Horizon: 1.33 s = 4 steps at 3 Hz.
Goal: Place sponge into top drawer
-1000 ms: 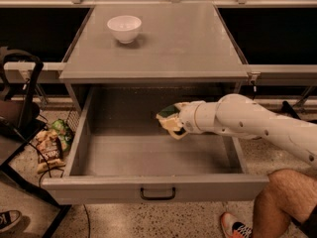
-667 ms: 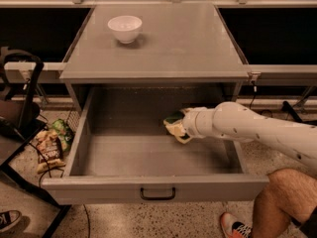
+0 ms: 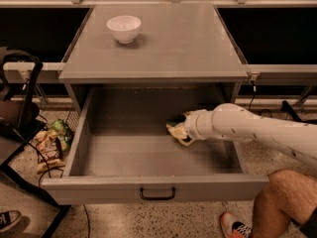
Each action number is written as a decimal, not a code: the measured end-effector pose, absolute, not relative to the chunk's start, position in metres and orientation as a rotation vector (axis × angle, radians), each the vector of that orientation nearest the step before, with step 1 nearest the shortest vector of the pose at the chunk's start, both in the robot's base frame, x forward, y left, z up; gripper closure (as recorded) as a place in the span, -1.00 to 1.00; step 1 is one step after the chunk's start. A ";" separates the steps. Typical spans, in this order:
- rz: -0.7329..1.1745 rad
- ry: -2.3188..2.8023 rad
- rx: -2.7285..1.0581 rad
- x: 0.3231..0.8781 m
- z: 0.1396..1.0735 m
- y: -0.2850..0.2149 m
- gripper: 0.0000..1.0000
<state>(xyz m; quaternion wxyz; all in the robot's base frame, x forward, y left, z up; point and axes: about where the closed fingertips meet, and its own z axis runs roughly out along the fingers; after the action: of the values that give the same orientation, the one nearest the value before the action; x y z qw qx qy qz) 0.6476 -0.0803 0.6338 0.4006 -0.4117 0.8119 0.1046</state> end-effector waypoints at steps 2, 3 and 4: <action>0.265 2.053 -1.041 0.648 0.634 -0.080 -0.31; 0.265 2.053 -1.041 0.648 0.634 -0.080 -0.78; 0.265 2.053 -1.041 0.648 0.634 -0.080 -1.00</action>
Offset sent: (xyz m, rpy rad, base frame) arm 0.0000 0.0000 0.0000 0.0000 0.0000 0.0000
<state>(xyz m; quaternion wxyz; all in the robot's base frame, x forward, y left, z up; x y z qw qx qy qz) 0.6476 -0.0801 0.6337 0.4005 -0.4117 0.8119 0.1047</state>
